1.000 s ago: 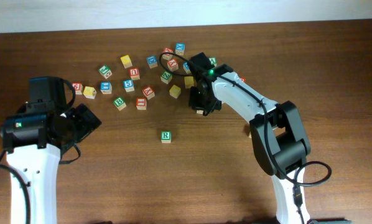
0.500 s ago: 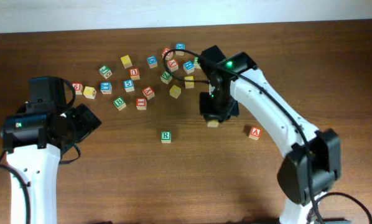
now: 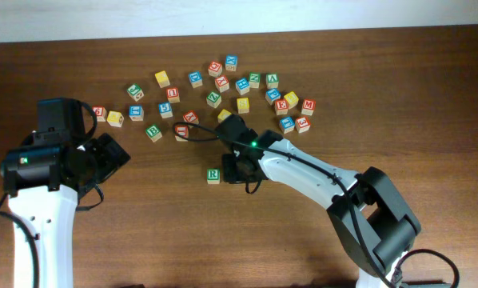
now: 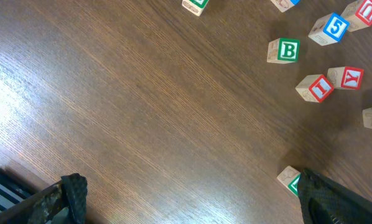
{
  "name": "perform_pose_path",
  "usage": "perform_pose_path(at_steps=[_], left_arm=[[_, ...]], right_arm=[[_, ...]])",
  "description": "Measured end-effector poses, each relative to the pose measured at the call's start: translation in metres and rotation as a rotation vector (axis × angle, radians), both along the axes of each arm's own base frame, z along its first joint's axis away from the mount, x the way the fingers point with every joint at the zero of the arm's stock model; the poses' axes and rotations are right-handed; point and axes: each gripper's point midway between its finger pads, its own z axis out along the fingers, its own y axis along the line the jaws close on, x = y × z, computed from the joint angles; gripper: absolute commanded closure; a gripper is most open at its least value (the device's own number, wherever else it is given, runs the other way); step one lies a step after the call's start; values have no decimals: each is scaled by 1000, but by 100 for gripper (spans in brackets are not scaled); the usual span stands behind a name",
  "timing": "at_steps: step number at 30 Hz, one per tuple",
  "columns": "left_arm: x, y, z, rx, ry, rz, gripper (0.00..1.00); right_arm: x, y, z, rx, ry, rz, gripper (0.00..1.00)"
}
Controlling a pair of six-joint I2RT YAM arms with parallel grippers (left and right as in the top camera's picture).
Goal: Spell out RSS
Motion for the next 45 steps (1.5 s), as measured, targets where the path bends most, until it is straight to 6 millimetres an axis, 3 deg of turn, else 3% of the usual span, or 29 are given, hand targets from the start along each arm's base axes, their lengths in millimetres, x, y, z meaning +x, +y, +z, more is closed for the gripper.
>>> perform_pose_path(at_steps=[4,9,15,16,24,27,30,34,35,36,37,38,39,40,42,45], left_arm=[[0,0,0,0,0,0,1],[0,0,0,0,0,0,1],[0,0,0,0,0,0,1],[0,0,0,0,0,0,1],[0,0,0,0,0,0,1],[0,0,0,1,0,0,1],[0,0,0,0,0,0,1],[0,0,0,0,1,0,1],[0,0,0,0,0,0,1],[0,0,0,0,1,0,1],[0,0,0,1,0,0,1],[0,0,0,0,1,0,1],[0,0,0,0,1,0,1],[0,0,0,0,1,0,1],[0,0,0,0,1,0,1],[0,0,0,0,1,0,1]], right_arm=[[4,2,1,15,-5,-42,70],[2,1,-11,-2,18,-47,74],[1,9,-9,39,26,-36,74],[0,10,-9,45,32,-34,59],[-11,2,-14,9,78,-7,51],[-9,-7,1,-60,79,3,50],[7,-7,36,-63,38,3,50],[20,-16,103,-28,-9,-24,46],[25,-25,125,-16,-25,-48,34],[31,-41,150,0,-49,-85,2],[42,-67,188,32,-102,-154,1],[51,-111,220,34,-149,-252,2],[53,-125,227,31,-165,-290,2],[55,-195,251,-37,-217,-457,2],[42,-281,252,-181,-191,-666,2],[24,-366,239,-282,-106,-887,2]])
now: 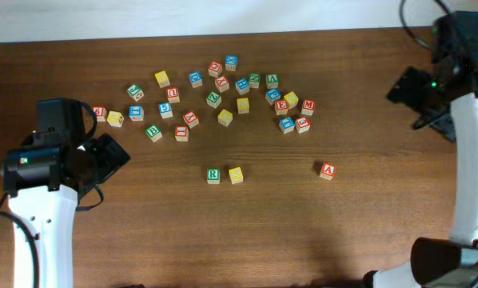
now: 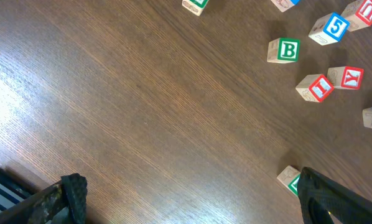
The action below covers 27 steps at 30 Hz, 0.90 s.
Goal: Spell out RSS
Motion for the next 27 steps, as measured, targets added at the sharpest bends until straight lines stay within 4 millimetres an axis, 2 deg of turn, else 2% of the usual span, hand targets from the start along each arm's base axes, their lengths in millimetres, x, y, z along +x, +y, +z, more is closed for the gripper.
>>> perform_pose_path(at_steps=[2,12,13,15,18,20,21,23,27], left_arm=[[0,0,0,0,0,0,1],[0,0,0,-1,-1,0,1],[1,-5,0,-28,-4,-9,1],[0,-34,-2,-189,-6,-59,1],[3,-58,2,-325,-25,-103,1],[15,-64,7,-354,-79,-125,1],[34,-69,17,-384,-168,-158,1],[50,-81,30,-442,-258,-209,1],[45,-94,28,-431,-234,-278,1]], right_arm=[[-3,-13,-2,17,3,-41,2],[-2,-12,-3,31,0,-41,2],[-2,-12,-3,30,1,-41,2],[-2,-12,-3,30,1,-41,2],[-2,-12,-3,30,1,-41,2],[-2,-12,-3,31,0,-41,2],[-3,-12,-3,32,2,-41,1],[-3,-11,-3,34,3,-39,2],[-3,-11,-3,35,4,-39,2]])
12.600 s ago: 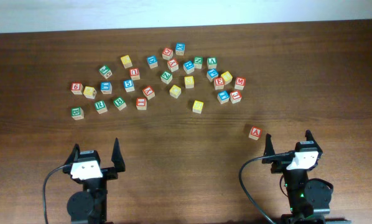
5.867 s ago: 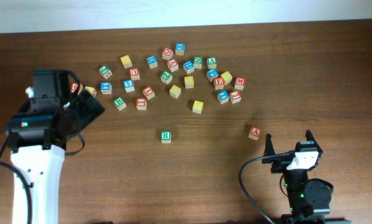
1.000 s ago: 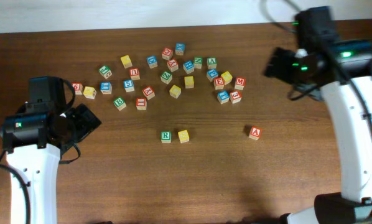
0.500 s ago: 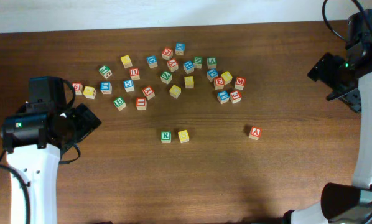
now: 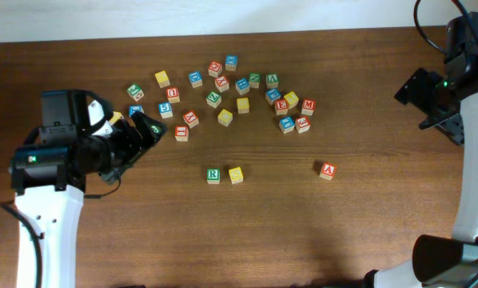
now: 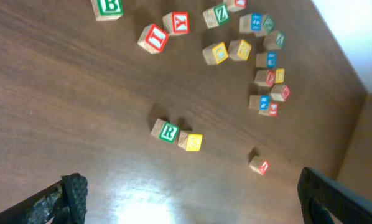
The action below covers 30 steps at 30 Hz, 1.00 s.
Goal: Spell out RSS
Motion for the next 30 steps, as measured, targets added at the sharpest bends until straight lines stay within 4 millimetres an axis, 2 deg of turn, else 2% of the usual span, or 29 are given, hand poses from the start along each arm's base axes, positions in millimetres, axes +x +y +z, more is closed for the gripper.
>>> perform_pose_path(at_steps=[5,7,9,13,17,19,20,23,30], left_arm=[[-14,-38,-8,83,28,-142,1],[-22,-63,-11,125,24,-230,1],[-21,-63,-18,206,28,-241,1],[-9,-29,-29,359,54,-145,1],[-7,44,-30,440,112,78,1],[-14,83,-32,446,159,201,1],[-18,96,-33,442,176,242,1],[-33,111,-38,419,242,293,1],[-56,105,-44,400,338,269,1]], right_arm=[[0,0,0,0,0,0,2],[0,0,0,0,0,0,2],[0,0,0,0,-1,0,2],[0,0,0,0,0,0,2],[0,0,0,0,0,0,1],[0,0,0,1,0,0,2],[0,0,0,0,-1,0,2],[0,0,0,0,0,0,2],[0,0,0,0,0,0,2]])
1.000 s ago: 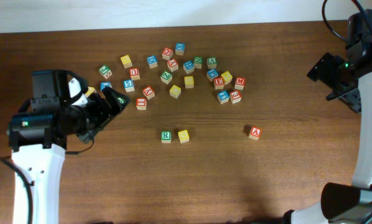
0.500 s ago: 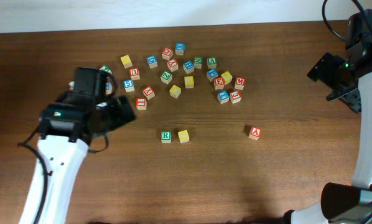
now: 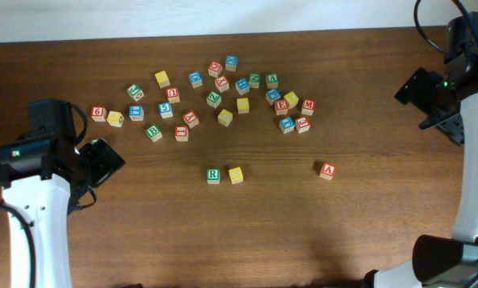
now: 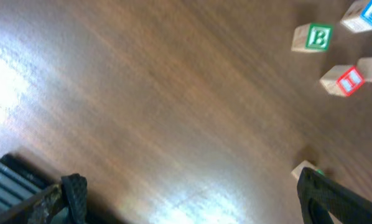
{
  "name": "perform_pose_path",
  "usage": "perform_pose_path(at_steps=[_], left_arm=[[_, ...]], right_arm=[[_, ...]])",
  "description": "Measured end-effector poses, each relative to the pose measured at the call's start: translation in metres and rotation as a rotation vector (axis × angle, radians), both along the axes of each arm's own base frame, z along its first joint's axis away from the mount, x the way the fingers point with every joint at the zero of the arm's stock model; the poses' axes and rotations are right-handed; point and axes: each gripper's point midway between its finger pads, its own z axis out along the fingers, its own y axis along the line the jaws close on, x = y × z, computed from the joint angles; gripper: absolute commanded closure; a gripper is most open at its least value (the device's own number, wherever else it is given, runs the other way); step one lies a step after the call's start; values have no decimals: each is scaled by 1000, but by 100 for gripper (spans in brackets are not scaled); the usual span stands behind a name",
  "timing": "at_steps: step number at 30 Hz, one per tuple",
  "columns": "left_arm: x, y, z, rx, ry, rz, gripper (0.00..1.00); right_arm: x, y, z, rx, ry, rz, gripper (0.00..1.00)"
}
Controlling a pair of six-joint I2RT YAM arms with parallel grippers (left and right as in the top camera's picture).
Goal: Spell out RSS
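Observation:
A green R block lies mid-table with a yellow block touching its right side; the yellow one's letter is too small to read. The other letter blocks are scattered across the far half of the table. My left gripper hangs open at the left, away from all blocks, with nothing between its fingers. In the left wrist view, a green B block and a red block sit at the upper right. My right gripper is at the far right edge, its jaws unclear.
A lone red block sits to the right of the pair. A red block and a yellow one lie closest to the left arm. Bare wood fills the near half of the table.
My left gripper was forward by the left side of the scattered blocks, with its camera looking across the table. It now sits back at the left. No block moved, nor did the right arm.
First my right gripper was down just right of the R block while the left arm rested at the left. Then the right arm was back at the far right, with a yellow block beside R. The left gripper was then forward near the blocks and is back now.

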Motion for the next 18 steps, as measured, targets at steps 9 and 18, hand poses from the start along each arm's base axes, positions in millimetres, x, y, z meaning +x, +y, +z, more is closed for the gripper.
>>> perform_pose_path(at_steps=[9,18], left_arm=[[-3,-6,-1,-32,12,-6,1],[-3,-6,-1,-32,12,-6,1]], right_arm=[[7,17,-1,100,-35,28,2],[32,159,-32,308,-19,489,2]])
